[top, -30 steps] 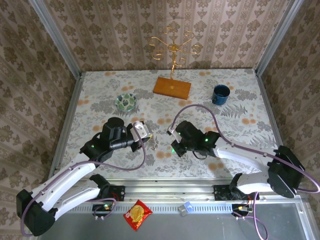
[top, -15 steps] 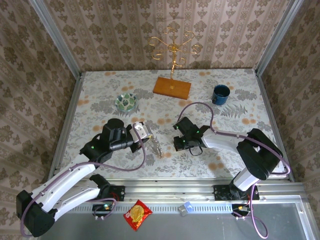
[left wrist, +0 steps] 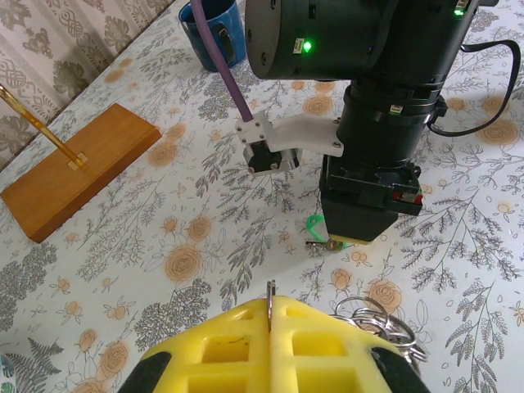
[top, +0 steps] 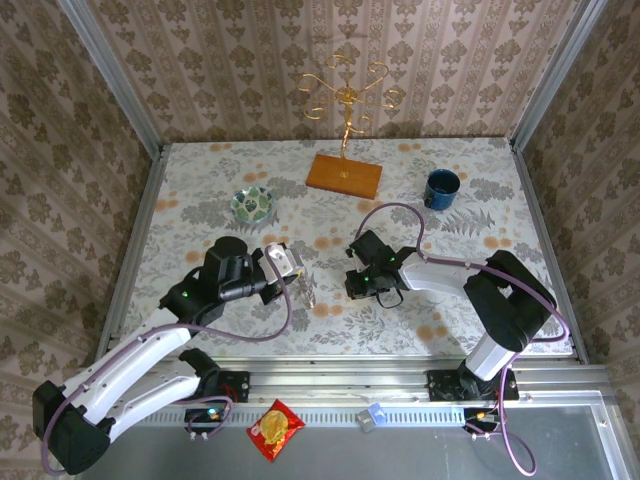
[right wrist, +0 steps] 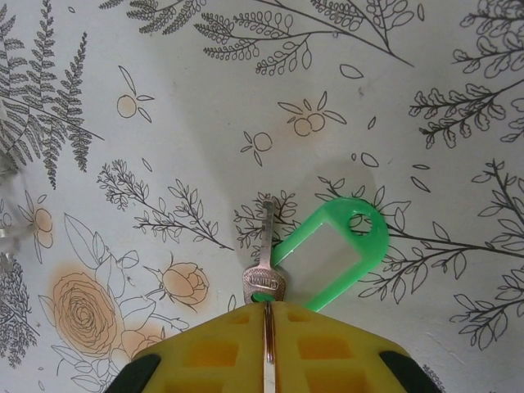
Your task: Put the keys on the keyring
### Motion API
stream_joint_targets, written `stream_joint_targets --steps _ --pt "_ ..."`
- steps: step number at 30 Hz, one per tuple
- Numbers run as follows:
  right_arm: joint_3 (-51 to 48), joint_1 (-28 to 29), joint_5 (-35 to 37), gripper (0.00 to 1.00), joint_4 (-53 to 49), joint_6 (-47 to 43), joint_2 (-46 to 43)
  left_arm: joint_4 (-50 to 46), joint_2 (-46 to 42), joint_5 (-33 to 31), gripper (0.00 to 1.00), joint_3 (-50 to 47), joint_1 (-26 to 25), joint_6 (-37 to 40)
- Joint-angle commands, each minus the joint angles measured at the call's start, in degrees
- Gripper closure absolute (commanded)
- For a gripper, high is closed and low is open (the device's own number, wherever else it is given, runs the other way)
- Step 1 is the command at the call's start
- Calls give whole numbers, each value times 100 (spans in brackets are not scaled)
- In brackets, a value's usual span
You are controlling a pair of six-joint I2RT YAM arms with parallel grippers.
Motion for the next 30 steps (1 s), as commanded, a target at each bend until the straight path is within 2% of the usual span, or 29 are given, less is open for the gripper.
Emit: stream_joint_targets --steps 1,15,21,26,30 --pt "113 -21 -61 86 -221 58 59 206 -53 20 100 -37 27 45" --pt "185 -21 -54 89 -321 -1 108 159 -57 24 100 -19 26 63" --pt "194 -20 -52 100 -323 -18 68 145 -54 20 100 -11 29 80" --pt "268 -26 57 100 -545 -237 -261 100 -75 20 100 12 29 101" --pt "281 78 243 100 -705 -923 -866 61 -80 52 100 51 26 133"
